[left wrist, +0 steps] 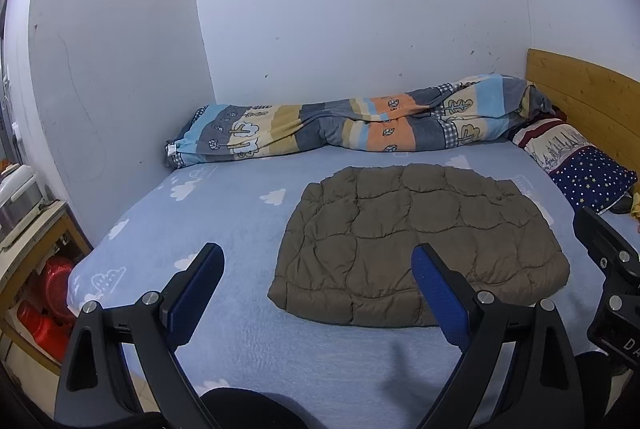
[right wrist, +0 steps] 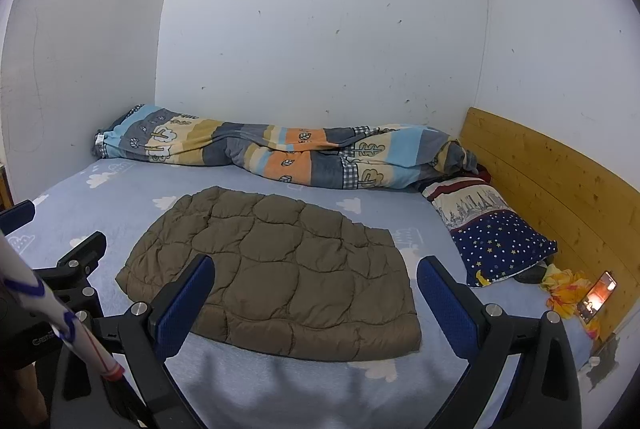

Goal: Fold large clothes

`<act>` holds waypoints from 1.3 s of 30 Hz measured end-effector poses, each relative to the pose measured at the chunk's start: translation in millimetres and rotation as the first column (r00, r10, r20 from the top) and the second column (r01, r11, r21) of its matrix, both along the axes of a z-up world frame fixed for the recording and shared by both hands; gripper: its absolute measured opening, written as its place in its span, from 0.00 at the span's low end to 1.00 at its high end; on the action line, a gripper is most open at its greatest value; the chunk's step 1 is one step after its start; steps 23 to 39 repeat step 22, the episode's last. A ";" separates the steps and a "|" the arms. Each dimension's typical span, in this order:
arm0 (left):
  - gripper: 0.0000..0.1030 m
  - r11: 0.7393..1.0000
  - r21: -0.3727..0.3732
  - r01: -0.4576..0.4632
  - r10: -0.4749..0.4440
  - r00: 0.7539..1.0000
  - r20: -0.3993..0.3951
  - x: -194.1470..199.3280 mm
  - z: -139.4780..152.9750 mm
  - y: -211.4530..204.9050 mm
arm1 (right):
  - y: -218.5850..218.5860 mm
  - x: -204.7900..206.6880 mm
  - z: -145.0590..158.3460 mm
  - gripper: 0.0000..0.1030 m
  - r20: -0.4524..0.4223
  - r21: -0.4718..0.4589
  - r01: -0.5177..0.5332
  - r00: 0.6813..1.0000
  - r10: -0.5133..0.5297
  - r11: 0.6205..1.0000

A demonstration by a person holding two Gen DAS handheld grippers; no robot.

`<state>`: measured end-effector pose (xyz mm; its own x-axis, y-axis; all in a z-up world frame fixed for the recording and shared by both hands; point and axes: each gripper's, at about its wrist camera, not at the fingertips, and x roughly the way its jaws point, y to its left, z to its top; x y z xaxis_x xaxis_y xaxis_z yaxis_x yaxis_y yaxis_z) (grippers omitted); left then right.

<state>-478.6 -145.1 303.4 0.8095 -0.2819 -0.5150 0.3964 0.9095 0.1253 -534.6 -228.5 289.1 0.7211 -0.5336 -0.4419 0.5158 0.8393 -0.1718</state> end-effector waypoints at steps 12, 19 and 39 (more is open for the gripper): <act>0.91 1.000 0.004 -0.002 0.002 1.000 0.003 -1.7 1.1 1.9 | -1.4 0.6 -1.9 1.00 -0.004 0.003 0.002 1.000 -0.002 1.000; 0.91 0.999 -0.013 0.031 -0.031 1.000 -0.004 -3.4 2.2 3.6 | -1.9 0.5 -2.1 1.00 -0.003 0.002 0.001 1.000 -0.001 1.000; 0.91 0.991 -0.104 0.083 -0.082 0.997 0.012 -8.7 5.4 14.8 | -0.3 -0.1 -3.1 1.00 -0.002 0.009 -0.011 1.000 0.011 1.000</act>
